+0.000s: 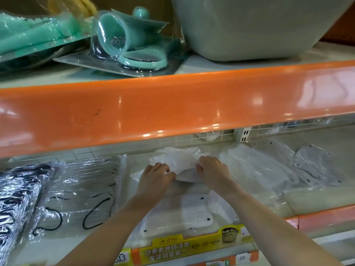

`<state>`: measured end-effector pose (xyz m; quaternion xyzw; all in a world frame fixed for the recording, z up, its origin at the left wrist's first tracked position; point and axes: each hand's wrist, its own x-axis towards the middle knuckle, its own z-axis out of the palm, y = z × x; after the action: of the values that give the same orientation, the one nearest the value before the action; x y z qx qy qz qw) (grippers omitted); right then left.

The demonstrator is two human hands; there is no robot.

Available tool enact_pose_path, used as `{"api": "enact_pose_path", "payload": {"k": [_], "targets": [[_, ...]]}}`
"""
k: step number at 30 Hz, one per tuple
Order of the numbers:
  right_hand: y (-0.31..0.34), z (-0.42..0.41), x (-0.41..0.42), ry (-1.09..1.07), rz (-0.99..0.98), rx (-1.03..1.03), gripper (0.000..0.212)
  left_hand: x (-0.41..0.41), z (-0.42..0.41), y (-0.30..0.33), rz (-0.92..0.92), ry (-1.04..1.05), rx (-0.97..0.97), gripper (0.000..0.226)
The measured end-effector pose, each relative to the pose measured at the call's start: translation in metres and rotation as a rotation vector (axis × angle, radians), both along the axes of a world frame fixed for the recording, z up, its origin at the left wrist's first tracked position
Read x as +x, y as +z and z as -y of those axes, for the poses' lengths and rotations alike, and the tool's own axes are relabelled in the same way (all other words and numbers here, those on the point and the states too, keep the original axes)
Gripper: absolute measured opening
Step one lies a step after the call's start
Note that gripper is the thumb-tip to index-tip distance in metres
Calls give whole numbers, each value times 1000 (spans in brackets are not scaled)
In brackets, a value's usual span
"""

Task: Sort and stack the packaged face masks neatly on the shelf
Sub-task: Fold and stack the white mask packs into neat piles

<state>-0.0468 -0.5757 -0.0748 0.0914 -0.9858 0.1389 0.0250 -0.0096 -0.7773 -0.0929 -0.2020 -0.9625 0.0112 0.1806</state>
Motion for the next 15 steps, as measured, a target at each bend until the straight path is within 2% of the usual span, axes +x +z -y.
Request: {"api": "enact_pose_path", "payload": {"k": [4, 9, 15], "targets": [[5, -5, -7, -26, 101, -139, 21, -2, -16, -6, 131, 63, -108, 50], [12, -11, -9, -61, 152, -182, 26, -6, -36, -5, 256, 123, -170, 60], [12, -16, -6, -68, 112, -220, 26, -14, -46, 6, 242, 182, -179, 46]]}}
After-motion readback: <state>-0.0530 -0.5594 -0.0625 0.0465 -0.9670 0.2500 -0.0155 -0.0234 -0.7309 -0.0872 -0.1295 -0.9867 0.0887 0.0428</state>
